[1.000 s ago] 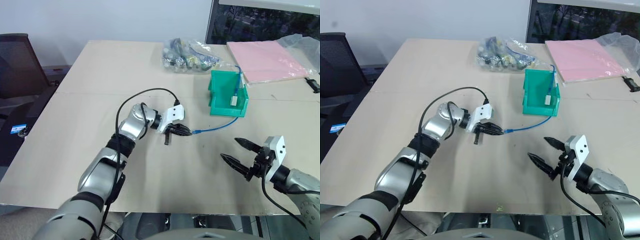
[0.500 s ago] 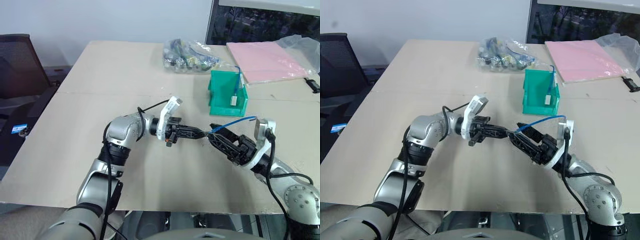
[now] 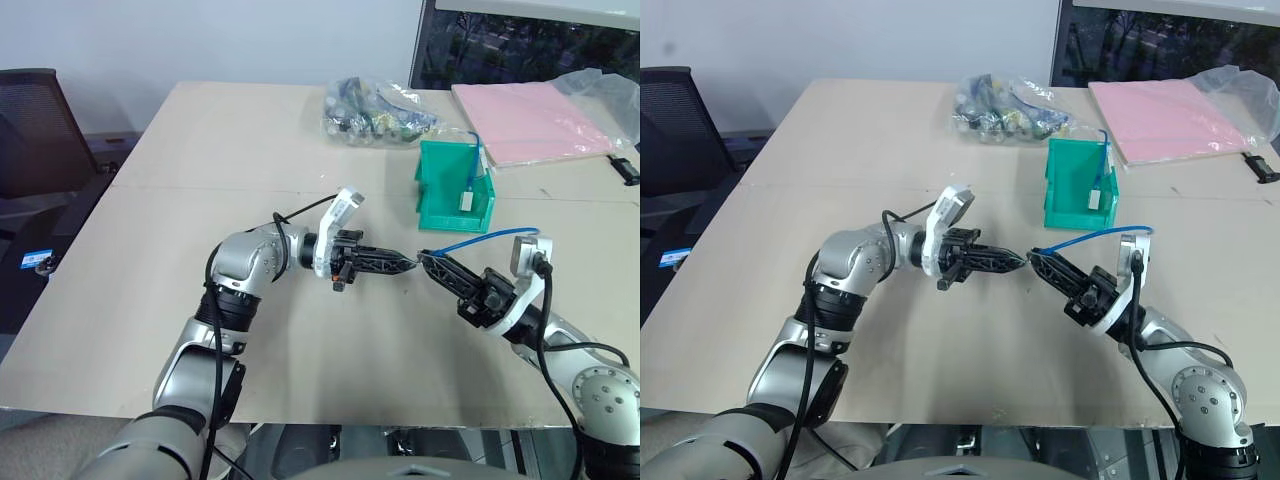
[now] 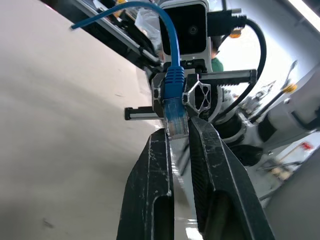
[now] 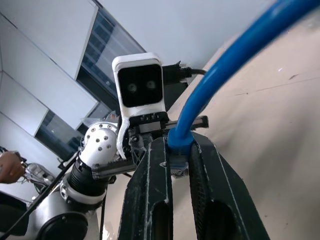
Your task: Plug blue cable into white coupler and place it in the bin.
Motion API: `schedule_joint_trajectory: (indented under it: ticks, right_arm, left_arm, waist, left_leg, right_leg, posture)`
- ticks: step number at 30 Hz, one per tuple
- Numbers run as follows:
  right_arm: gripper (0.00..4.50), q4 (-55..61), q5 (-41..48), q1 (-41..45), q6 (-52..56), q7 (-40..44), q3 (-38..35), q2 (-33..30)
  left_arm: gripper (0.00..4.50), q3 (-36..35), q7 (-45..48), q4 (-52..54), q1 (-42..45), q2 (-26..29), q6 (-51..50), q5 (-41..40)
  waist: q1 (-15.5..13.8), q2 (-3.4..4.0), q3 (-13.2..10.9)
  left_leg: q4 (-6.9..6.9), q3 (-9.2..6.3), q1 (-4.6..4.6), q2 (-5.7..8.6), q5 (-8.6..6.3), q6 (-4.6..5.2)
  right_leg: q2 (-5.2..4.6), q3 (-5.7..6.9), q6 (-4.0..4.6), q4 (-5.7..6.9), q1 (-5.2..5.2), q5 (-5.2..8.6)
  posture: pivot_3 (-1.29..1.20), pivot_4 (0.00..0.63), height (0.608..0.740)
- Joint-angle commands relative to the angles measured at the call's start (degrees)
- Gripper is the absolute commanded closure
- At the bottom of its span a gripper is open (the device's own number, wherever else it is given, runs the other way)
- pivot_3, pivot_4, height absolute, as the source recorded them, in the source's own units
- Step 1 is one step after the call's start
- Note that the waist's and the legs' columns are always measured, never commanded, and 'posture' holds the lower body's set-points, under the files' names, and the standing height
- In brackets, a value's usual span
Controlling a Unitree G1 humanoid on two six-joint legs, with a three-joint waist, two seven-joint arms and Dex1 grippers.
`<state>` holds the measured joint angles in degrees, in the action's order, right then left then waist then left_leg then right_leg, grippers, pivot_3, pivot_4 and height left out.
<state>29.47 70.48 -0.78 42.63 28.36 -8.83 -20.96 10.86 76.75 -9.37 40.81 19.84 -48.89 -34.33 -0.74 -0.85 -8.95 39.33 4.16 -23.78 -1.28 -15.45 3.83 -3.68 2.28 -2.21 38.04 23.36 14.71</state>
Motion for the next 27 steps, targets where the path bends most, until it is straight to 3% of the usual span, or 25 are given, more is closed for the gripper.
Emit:
schedule_joint_trajectory:
  ticks: [1, 2, 8, 13, 16, 19, 24, 27]
  right_arm:
    - [4.50, 0.09, 1.15, 1.69, -0.17, 0.18, -0.86, -1.05]
    - [4.50, -0.70, 0.23, 2.06, -0.54, 0.41, -1.15, -1.44]
    - [4.50, -4.26, -2.94, 4.65, -2.15, 1.17, -2.52, -2.71]
    - [4.50, -7.84, -4.34, 6.72, -3.05, 1.65, -3.30, -2.25]
    - [4.50, -9.89, -5.80, 8.20, -2.70, 2.98, -2.52, -2.84]
    - [4.50, -11.11, -7.05, 9.12, -2.43, 3.69, -2.10, -2.99]
    - [4.50, -11.04, -8.10, 9.41, -1.29, 4.04, -1.47, -3.29]
    - [4.50, -11.01, -8.61, 9.48, -1.15, 4.01, -1.75, -3.39]
  left_arm:
    - [2.13, -1.20, -3.94, 6.15, -2.53, 0.82, 1.50, 0.37]
    - [1.69, -1.95, -4.99, 9.83, -4.65, 2.34, 0.95, -0.13]
    - [1.69, -16.84, -23.82, 33.83, -19.89, 1.91, 0.40, -6.63]
    - [1.69, -23.32, -36.28, 44.81, -30.63, 3.68, 11.40, 4.11]
    - [1.69, -24.83, -44.50, 49.33, -40.49, 2.52, 21.50, 15.20]
    - [1.69, -26.06, -51.35, 47.91, -47.79, -0.87, 23.39, 18.69]
    - [0.11, -25.37, -53.87, 37.92, -48.40, -1.49, 29.43, 21.99]
    - [0.11, -24.45, -55.89, 32.14, -47.20, -2.47, 31.50, 23.43]
  waist:
    - [0.09, 0.00, 0.00]
    - [0.21, 0.00, 0.00]
    - [0.28, 0.02, 0.00]
    - [0.09, 0.02, 0.02]
    - [0.08, 0.05, 0.05]
    - [0.01, 0.06, 0.09]
    - [-0.43, 0.04, 0.12]
    - [-0.12, 0.03, 0.14]
  left_leg:
    - [0.00, 0.00, 0.00, 0.00, 0.00, 0.00]
    - [0.00, 0.00, 0.00, -0.01, 0.00, 0.00]
    - [-0.12, -0.05, -0.02, -0.07, 0.08, -0.14]
    - [-0.10, 0.00, 0.07, -0.01, 0.04, -0.09]
    - [-0.10, -0.01, 0.10, -0.03, 0.00, -0.01]
    - [-0.11, 0.05, 0.12, -0.02, -0.01, 0.00]
    - [-0.10, -0.07, 0.10, -0.04, -0.03, 0.04]
    - [-0.09, -0.05, 0.10, -0.05, -0.03, 0.04]
  right_leg:
    - [0.00, -0.01, 0.00, 0.00, 0.00, 0.00]
    - [-0.01, -0.01, 0.00, -0.01, 0.00, 0.00]
    - [-0.37, 0.07, 0.00, -0.03, 0.02, 0.00]
    - [-0.44, 0.00, 0.02, -0.03, -0.06, -0.02]
    - [-0.41, 0.02, 0.08, -0.05, -0.06, -0.05]
    - [-0.47, -0.03, 0.09, -0.11, -0.10, -0.05]
    - [-0.49, 0.14, 0.18, -0.07, -0.10, -0.07]
    - [-0.50, 0.13, 0.21, -0.08, -0.10, -0.11]
  posture:
    - [0.00, 0.150, 0.740]
    - [0.00, 0.150, 0.740]
    - [0.00, 0.150, 0.740]
    - [0.00, 0.150, 0.740]
    - [0.00, 0.150, 0.740]
    - [0.00, 0.150, 0.740]
    - [0.00, 0.150, 0.740]
    - [0.00, 0.150, 0.740]
